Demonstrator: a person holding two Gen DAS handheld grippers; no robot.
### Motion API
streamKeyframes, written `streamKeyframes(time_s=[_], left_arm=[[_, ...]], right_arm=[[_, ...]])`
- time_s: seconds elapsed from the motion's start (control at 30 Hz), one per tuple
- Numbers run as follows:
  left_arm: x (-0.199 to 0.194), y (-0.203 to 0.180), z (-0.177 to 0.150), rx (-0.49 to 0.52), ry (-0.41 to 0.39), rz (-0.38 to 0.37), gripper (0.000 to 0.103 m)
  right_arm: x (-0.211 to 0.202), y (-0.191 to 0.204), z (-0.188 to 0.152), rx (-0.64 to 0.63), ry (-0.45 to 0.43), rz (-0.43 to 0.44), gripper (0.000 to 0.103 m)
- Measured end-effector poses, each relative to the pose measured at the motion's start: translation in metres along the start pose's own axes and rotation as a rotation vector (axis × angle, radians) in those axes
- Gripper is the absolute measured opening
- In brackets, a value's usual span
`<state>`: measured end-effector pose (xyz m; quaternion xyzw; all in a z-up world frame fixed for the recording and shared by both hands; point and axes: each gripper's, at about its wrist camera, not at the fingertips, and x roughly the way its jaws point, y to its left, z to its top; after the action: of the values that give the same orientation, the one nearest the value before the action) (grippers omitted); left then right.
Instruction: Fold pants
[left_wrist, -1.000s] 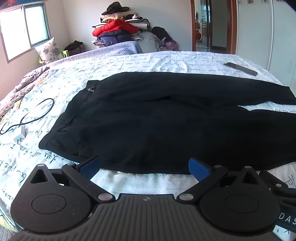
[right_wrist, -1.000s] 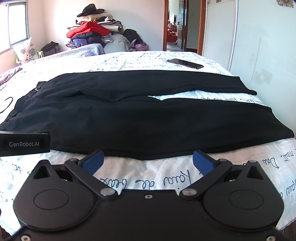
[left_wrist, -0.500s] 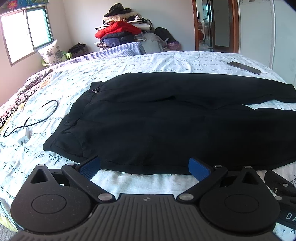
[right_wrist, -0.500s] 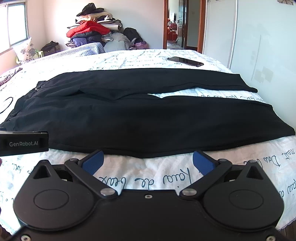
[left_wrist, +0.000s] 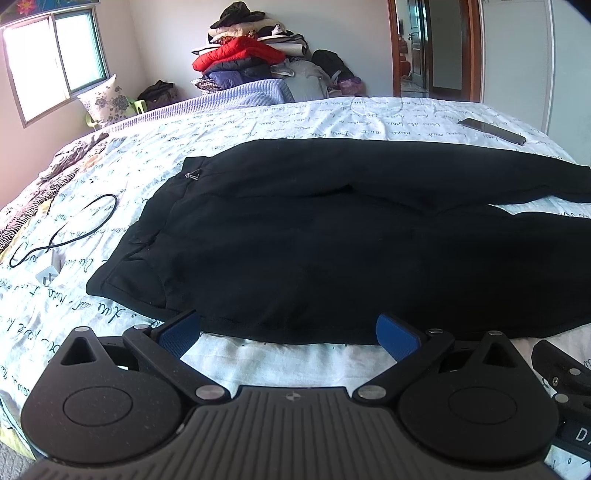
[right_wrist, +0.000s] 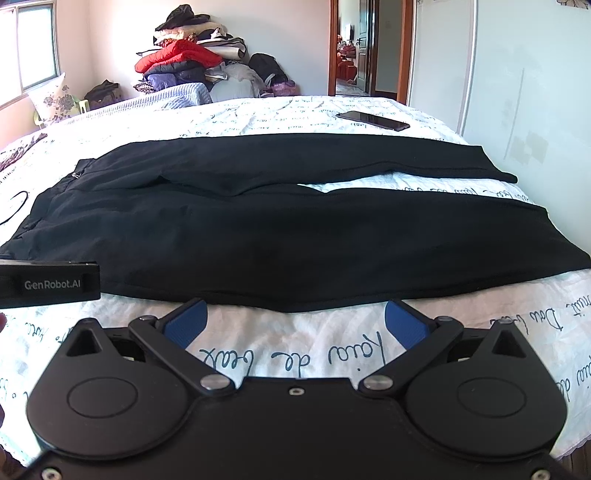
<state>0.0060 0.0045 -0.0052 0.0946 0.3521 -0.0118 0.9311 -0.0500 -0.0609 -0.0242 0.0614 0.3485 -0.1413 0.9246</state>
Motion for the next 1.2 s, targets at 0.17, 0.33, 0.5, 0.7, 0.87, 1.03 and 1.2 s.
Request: streamKeyframes(time_s=[0.17, 0.33, 0.5, 0.7, 0.87, 1.03, 1.2], left_arm=[[-0.0005, -0.0011, -0.0005, 0.006, -0.003, -0.001, 0.102], [-0.0022, -0.0034, -0.0008, 0.019, -0.011, 0.003, 0.102], [-0.0017, -0.0031, -0.0009, 0.021, -0.010, 0.002, 0.102], [-0.0002, -0.0020, -0.0007, 0.019, -0.005, 0.003, 0.102], [0.0007, -0.0011, 0.0000, 0.015, -0.001, 0.002, 0.102], [-0.0002, -0.0005, 0.0009, 0.015, -0.007, -0.004, 0.102], [0.0061, 0.0025, 0.0045, 0.015, -0.005, -0.002, 0.102]], right_arm=[[0.0006, 0.0005, 0.0003, 0.000, 0.000, -0.001, 0.103], [0.0006, 0.0005, 0.0003, 0.002, 0.003, -0.001, 0.103], [0.0000, 0.0012, 0.0004, -0.005, -0.004, 0.000, 0.103], [0.0008, 0.0015, -0.0002, -0.005, 0.000, 0.000, 0.103], [0.0013, 0.0015, 0.0005, -0.008, 0.001, 0.001, 0.103], [0.0034, 0.0026, 0.0005, -0.010, 0.005, 0.003, 0.103], [0.0084, 0.0044, 0.0011, -0.027, 0.009, 0.016, 0.103]])
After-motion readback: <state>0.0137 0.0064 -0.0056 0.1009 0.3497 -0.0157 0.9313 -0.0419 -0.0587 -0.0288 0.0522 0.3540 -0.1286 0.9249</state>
